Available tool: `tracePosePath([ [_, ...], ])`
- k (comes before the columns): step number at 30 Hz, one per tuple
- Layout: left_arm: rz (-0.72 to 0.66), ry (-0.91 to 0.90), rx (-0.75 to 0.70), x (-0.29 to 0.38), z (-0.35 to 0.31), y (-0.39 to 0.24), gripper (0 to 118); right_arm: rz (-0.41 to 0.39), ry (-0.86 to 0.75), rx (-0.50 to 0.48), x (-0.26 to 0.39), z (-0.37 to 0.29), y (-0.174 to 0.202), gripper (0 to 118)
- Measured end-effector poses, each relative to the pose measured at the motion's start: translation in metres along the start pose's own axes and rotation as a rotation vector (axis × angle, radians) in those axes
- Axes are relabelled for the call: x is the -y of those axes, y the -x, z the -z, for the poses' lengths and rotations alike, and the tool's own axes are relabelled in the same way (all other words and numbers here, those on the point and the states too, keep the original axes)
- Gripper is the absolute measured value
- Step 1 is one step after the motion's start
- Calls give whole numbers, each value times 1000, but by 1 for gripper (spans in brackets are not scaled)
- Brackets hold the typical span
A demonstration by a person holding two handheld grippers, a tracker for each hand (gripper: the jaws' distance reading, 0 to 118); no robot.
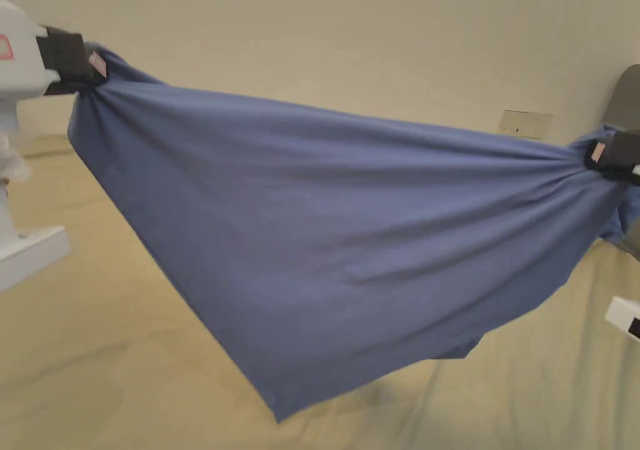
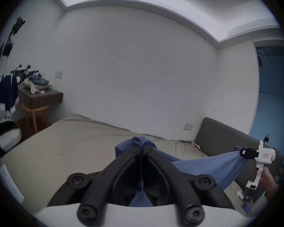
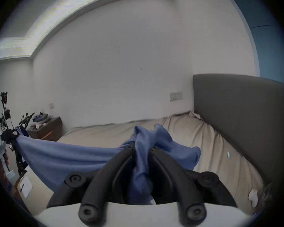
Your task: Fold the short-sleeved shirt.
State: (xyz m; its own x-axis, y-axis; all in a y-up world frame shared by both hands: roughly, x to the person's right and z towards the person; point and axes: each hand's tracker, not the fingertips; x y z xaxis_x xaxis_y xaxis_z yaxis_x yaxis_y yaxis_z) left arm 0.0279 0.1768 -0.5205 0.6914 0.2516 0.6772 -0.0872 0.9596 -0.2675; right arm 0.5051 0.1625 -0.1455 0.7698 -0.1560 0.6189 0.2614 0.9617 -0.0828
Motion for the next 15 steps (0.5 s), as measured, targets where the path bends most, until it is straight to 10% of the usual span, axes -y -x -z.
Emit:
tracePosePath([
  [15, -7, 33, -9, 52, 7, 6, 1, -17, 7, -21, 55, 27, 1, 11],
])
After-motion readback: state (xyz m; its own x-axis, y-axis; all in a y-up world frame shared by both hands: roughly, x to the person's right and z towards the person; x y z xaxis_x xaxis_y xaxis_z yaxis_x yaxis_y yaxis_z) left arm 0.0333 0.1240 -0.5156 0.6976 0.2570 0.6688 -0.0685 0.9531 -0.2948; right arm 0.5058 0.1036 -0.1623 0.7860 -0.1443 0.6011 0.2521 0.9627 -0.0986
